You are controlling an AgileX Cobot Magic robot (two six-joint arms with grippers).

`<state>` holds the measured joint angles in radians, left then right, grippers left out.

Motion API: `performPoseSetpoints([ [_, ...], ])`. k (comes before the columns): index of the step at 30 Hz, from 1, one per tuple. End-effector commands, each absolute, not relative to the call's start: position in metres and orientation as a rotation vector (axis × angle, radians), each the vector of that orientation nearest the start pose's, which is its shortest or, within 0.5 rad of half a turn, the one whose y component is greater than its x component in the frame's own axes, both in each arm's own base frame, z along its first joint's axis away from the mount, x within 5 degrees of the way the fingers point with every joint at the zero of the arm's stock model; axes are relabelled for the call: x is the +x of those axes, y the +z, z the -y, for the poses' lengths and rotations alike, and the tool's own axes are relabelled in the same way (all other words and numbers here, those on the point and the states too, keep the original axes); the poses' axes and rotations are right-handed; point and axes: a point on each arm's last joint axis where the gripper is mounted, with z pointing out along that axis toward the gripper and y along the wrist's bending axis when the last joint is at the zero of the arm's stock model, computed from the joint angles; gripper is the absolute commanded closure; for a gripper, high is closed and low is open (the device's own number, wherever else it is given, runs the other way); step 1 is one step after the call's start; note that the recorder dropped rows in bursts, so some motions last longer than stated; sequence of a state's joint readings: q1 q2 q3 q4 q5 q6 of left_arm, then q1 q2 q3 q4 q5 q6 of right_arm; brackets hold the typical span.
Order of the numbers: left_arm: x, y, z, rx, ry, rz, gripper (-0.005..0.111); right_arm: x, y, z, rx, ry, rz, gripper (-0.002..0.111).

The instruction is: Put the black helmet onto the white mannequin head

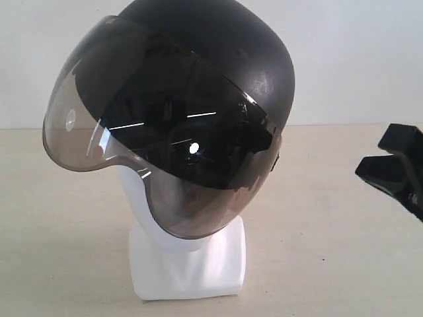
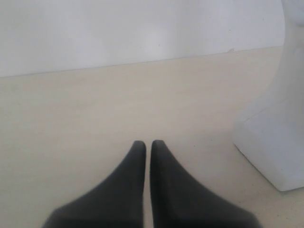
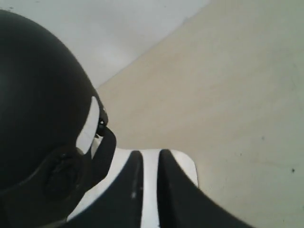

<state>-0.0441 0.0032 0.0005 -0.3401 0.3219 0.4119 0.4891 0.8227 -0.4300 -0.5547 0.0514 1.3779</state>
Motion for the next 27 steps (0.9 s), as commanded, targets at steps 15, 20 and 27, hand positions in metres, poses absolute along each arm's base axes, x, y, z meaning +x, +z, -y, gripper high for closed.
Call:
performPoseSetpoints([
  [15, 0.054, 0.186, 0.012, 0.189, -0.058, -1.771, 0.102, 0.19, 0.291, -0.093, 0.148, 0.608, -2.057, 0.108],
  [20, 0.054, 0.186, 0.012, 0.189, -0.058, -1.771, 0.102, 0.195, 0.324, -0.085, -0.18, 0.254, -2.075, 0.108],
  [27, 0.054, 0.186, 0.012, 0.189, -0.058, -1.771, 0.102, 0.185, 0.33, -0.07, -0.507, -0.106, -2.264, 0.108],
])
